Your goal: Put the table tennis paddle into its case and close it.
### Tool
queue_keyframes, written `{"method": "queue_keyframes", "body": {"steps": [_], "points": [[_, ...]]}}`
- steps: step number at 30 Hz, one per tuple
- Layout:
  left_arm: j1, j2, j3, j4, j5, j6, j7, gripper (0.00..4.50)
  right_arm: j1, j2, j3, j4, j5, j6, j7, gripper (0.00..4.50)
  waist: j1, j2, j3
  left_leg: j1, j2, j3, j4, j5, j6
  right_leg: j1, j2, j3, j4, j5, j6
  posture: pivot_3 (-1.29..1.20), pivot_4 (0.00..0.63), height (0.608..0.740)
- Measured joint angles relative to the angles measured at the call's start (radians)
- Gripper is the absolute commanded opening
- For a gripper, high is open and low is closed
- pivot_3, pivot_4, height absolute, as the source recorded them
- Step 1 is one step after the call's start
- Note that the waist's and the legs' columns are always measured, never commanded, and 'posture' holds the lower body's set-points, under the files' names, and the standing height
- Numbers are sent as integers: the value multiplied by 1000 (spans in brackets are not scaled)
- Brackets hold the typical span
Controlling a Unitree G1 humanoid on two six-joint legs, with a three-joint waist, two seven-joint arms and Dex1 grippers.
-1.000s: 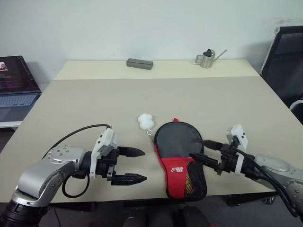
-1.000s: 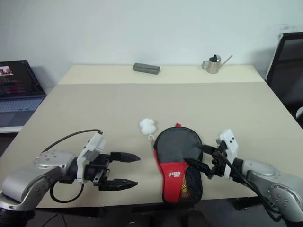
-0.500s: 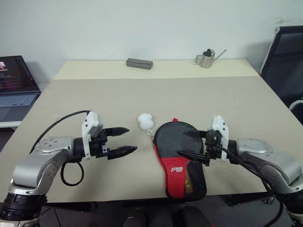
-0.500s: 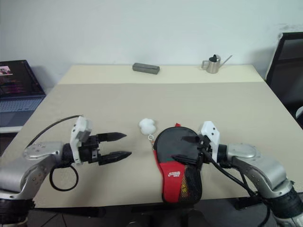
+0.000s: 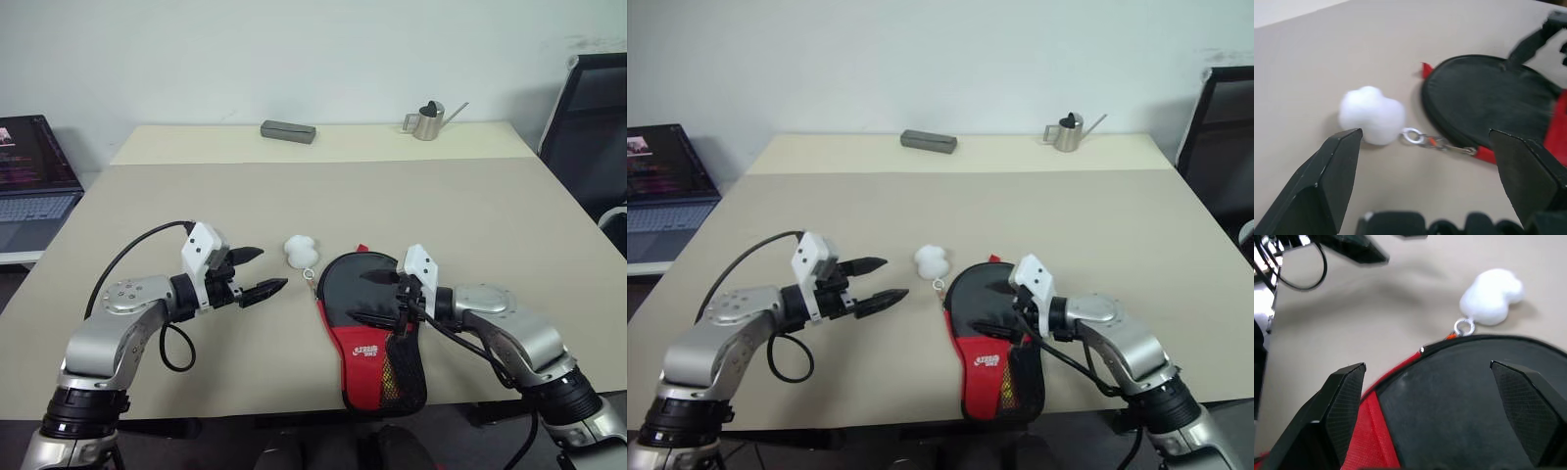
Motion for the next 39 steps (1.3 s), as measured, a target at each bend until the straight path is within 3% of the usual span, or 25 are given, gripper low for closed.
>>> {"method": "queue_keyframes", "body": {"steps": [10,23,39], "points": [[-70,-66,-43,97,94,-20,69,4500,-39,36,34,124,-156,-79,33,4465,-1,0,0,0,0,0,0,0,-1,0,0,0,1,0,0,0,150,740],[-124,-110,-80,207,169,-86,69,4500,-46,99,53,176,-218,-92,70,4465,-2,0,0,5,0,1,0,1,-4,2,4,1,3,2,-3,0,150,740],[-324,-253,-185,576,327,-213,106,4500,-73,138,49,223,-260,-103,69,4465,-4,-1,-1,8,-1,1,0,3,-7,3,6,1,4,4,-1,0,150,740]]}}
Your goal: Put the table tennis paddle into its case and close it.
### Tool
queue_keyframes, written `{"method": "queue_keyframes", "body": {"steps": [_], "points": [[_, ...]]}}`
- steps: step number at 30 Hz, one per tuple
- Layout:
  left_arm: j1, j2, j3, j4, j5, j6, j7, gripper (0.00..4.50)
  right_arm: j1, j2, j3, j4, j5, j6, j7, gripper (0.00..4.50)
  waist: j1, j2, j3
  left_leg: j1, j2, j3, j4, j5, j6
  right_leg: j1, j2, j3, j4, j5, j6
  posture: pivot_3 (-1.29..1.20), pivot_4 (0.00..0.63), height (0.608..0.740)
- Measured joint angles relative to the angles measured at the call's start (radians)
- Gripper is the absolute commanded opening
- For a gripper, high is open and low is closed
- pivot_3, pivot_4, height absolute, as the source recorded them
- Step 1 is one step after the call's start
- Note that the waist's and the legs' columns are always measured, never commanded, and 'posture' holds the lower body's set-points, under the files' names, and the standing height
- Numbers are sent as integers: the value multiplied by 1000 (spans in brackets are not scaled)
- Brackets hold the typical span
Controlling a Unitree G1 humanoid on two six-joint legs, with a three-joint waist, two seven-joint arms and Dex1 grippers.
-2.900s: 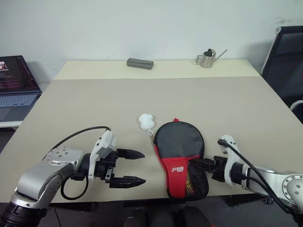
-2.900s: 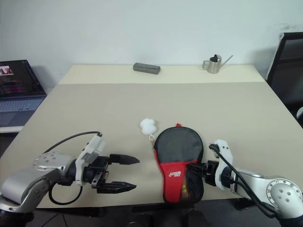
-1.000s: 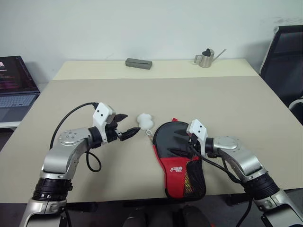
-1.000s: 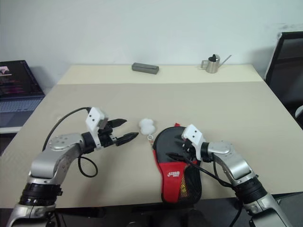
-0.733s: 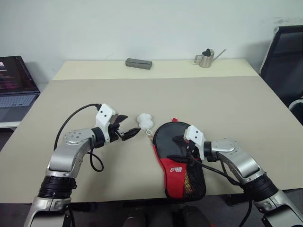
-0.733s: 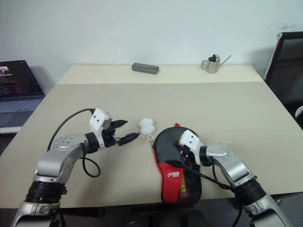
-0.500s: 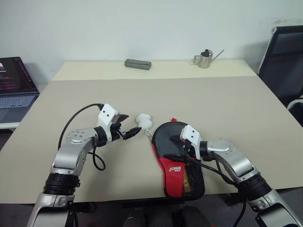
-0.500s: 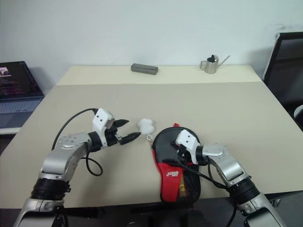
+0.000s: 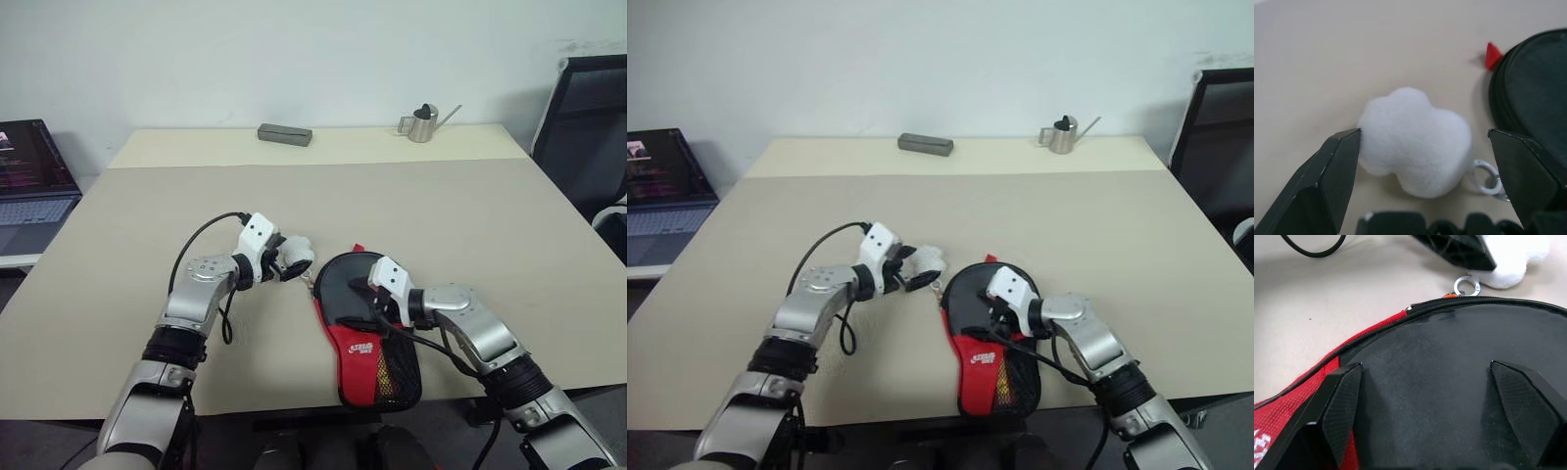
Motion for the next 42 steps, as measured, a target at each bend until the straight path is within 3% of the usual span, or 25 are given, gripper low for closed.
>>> {"method": "queue_keyframes", "body": {"steps": [22,25,30,35,37,42], "points": [[-97,-112,-7,243,71,-108,11,4500,11,23,-19,-3,-7,15,-35,4465,2,0,-1,0,-1,0,0,1,-1,1,0,0,0,0,2,0,150,740],[-103,-122,-7,263,76,-121,26,3905,15,26,-21,-3,-7,18,-44,4500,3,0,-2,2,-1,-1,0,1,-2,3,0,0,0,0,3,0,150,740],[-106,-128,-8,283,79,-138,29,2169,23,36,-25,-8,-5,26,-62,4500,3,0,-2,6,-1,-1,0,1,-2,8,0,-1,-2,0,4,0,150,740],[-106,-128,-8,283,88,-146,28,789,29,37,-27,-29,-5,53,-78,4500,3,0,-2,6,-1,-2,0,1,-2,9,0,-1,-2,0,4,0,150,740],[-105,-128,-8,281,88,-146,25,545,39,33,-27,-46,-6,62,-83,4500,4,0,-2,6,-1,-2,0,1,-2,9,0,-1,-2,0,4,0,150,740],[-83,-121,-8,240,87,-127,18,518,72,31,-31,-96,-5,89,-101,4500,3,0,-2,7,-1,-2,0,1,-2,9,0,-1,-3,0,4,0,150,740]]}}
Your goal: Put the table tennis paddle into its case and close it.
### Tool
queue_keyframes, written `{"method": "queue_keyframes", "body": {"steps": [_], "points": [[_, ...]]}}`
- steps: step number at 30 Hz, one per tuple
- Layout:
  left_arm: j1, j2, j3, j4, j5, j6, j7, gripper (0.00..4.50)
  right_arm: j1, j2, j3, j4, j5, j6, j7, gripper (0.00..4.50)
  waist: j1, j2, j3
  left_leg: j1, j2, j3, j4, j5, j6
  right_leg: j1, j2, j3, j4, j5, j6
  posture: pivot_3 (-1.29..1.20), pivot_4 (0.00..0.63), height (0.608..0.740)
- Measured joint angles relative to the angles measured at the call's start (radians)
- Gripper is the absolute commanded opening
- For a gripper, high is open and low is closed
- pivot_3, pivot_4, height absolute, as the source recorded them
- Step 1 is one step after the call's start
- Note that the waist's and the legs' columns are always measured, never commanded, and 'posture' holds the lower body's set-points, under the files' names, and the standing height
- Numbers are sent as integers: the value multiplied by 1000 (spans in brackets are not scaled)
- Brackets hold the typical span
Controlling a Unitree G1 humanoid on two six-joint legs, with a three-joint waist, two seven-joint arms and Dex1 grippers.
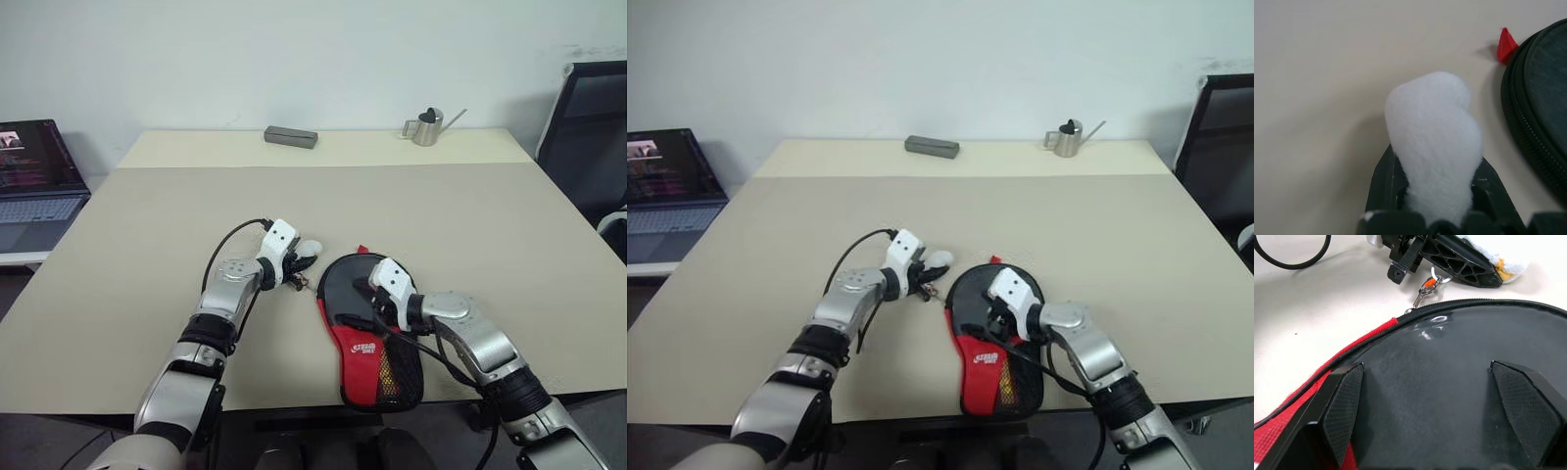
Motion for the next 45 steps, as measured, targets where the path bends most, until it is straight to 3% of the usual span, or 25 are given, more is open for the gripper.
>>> {"method": "queue_keyframes", "body": {"steps": [11,29,45], "points": [[16,18,-28,-111,-1,83,-75,485,9,32,22,3,-39,2,-61,4500,0,0,0,4,1,0,-1,0,0,4,0,0,-1,0,0,0,150,740],[-261,-23,-59,369,145,-266,-55,484,11,68,34,13,-50,2,-122,4500,-3,0,0,7,1,1,-1,0,0,6,1,0,-1,0,0,0,150,740],[-459,-116,-79,656,296,-370,169,484,26,117,39,-4,-71,28,-191,4500,-5,-1,0,6,1,1,-2,0,0,6,1,-1,-2,0,1,0,150,740]]}}
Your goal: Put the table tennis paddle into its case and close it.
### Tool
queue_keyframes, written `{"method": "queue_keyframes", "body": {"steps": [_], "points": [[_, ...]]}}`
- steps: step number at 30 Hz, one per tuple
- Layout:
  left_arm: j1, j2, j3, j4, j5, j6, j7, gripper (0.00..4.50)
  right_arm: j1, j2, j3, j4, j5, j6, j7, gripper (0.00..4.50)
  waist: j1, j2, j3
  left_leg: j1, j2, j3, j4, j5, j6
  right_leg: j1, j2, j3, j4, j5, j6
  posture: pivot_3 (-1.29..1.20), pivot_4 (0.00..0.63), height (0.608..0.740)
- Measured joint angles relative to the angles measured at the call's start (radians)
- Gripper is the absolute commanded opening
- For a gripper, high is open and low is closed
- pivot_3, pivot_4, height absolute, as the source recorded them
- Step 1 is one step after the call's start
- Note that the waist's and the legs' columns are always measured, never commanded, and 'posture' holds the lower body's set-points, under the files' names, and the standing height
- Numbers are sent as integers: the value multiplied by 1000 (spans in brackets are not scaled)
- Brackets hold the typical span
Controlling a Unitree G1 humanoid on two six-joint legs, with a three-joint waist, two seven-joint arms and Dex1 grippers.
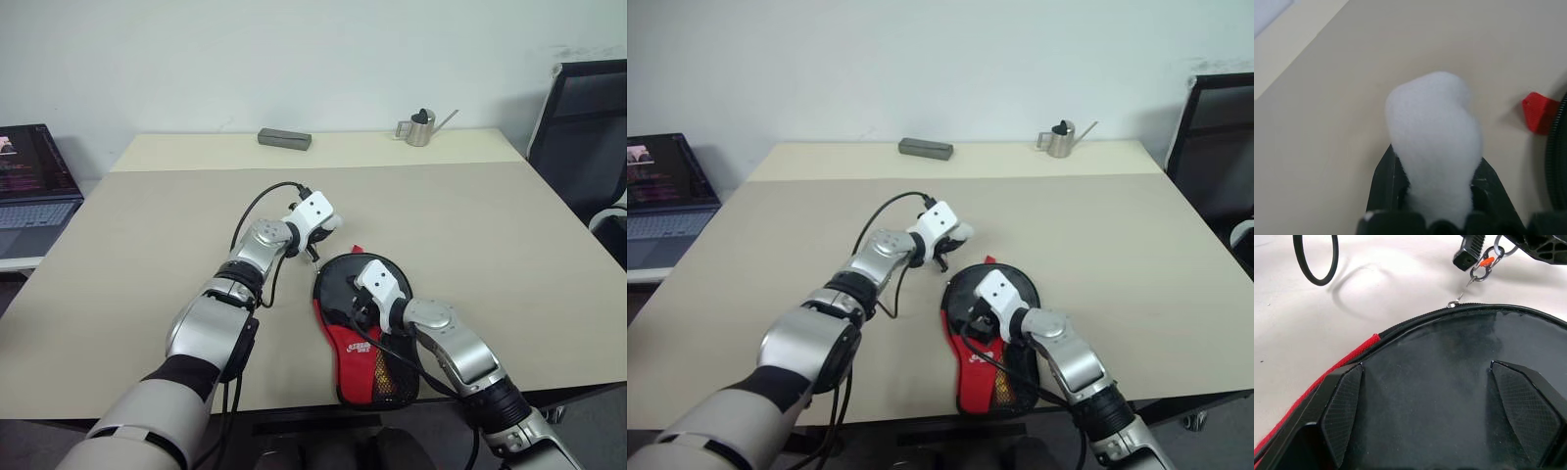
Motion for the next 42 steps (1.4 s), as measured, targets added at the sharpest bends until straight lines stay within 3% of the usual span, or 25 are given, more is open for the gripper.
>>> {"method": "queue_keyframes", "body": {"steps": [30,42], "points": [[-82,-111,-42,56,181,3,146,484,140,-37,-13,-243,-5,150,-58,4500,6,0,0,-9,-1,-2,0,-5,-7,-1,-1,-2,-13,-1,5,0,150,740],[-110,-204,-52,63,220,3,171,484,220,-55,-20,-358,-4,207,-98,4500,10,0,0,-10,-2,-2,0,-6,-7,-1,-2,-2,-14,-2,7,0,150,740]]}}
